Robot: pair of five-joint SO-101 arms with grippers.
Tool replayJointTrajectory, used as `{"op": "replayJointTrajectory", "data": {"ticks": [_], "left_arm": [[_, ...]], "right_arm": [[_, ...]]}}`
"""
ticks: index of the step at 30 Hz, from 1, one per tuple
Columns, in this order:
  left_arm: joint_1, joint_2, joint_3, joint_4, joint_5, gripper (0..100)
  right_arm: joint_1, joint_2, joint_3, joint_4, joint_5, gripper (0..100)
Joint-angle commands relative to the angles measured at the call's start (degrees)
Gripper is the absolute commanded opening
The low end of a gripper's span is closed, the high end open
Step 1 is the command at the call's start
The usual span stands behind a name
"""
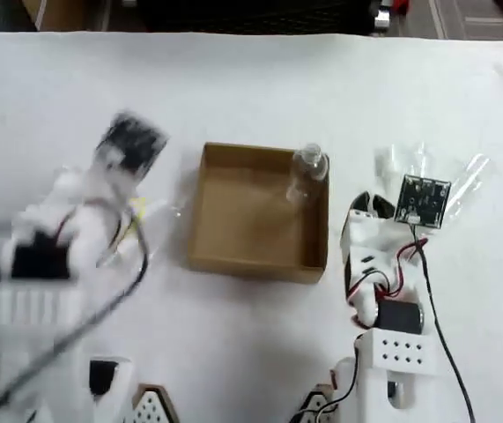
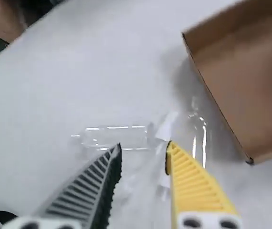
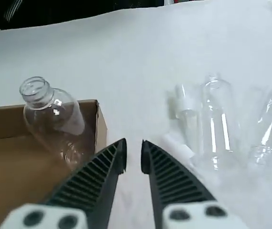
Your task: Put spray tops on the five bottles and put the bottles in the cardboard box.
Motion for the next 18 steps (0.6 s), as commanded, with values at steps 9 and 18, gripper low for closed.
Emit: {"op": "replayJointTrajectory", "data": {"ticks": [9, 18], "left_arm": [[2.6, 58.8, -40.3, 10.3, 0.3, 15], [2.3, 77.6, -61.9, 17.3, -6.2, 15]], "right_arm": [[0.5, -0.5, -0.4, -1.7, -0.1, 3.9], [-2.6, -0.5, 1.6, -4.9, 4.4, 3.9]]}}
